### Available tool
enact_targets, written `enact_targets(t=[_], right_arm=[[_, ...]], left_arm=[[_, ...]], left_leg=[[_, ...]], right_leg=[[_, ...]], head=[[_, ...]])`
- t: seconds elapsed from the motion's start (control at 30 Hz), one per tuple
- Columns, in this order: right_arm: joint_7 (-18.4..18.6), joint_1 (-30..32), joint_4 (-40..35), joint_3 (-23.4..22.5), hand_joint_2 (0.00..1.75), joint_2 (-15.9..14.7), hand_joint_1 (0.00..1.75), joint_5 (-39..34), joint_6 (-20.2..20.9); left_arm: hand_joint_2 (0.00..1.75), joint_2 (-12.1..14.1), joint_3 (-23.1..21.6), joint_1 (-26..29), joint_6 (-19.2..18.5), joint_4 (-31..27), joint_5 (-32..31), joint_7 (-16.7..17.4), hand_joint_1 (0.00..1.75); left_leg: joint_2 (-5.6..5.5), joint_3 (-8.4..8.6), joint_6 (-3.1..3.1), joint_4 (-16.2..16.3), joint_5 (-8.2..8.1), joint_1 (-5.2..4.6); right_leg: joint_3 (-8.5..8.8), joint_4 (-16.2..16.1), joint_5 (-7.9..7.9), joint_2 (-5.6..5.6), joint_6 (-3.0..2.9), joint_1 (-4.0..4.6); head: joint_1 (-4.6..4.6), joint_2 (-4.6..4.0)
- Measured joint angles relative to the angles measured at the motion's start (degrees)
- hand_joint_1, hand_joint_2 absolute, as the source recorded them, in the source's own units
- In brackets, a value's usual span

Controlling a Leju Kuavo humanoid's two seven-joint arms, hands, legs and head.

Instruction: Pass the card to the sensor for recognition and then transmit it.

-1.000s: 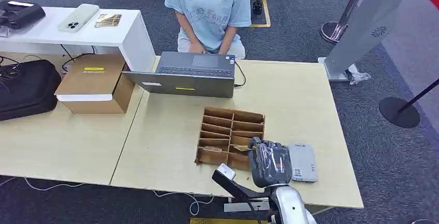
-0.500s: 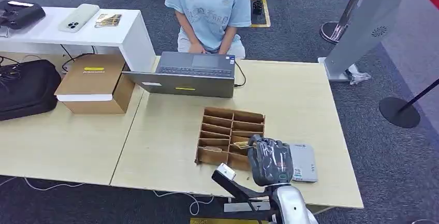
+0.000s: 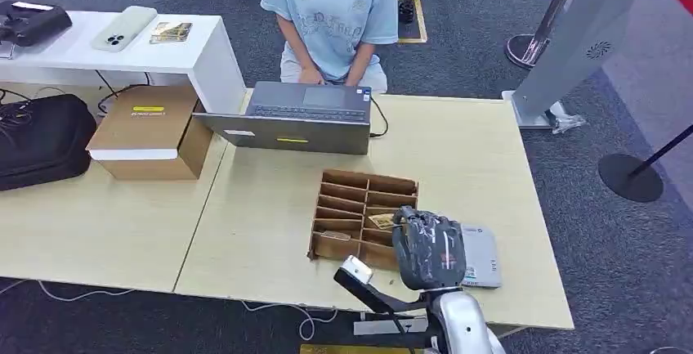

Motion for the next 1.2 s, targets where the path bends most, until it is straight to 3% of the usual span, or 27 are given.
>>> enact_targets(t=[0.73,1.2], right_arm=[[-1.1,-7.6,0.8,0.2,1.75,-0.3,1.75,0.7,-3.0],[-1.4,-15.5,3.0,2.9,1.75,-1.8,1.75,-1.2,-3.4]], left_arm=[[0.00,-0.2,-0.1,0.0,-0.3,0.0,0.0,-0.5,0.00],[0.00,-0.2,-0.7,0.0,-0.5,0.0,0.0,-1.1,0.00]], left_leg=[[0.00,0.00,0.00,0.0,0.00,0.00],[0.01,0.01,0.01,0.0,0.01,0.00]], right_leg=[[0.00,0.0,0.00,0.00,0.00,0.00],[0.00,0.0,0.01,0.01,0.00,0.00]], head=[[0.00,0.00],[0.00,0.00]])
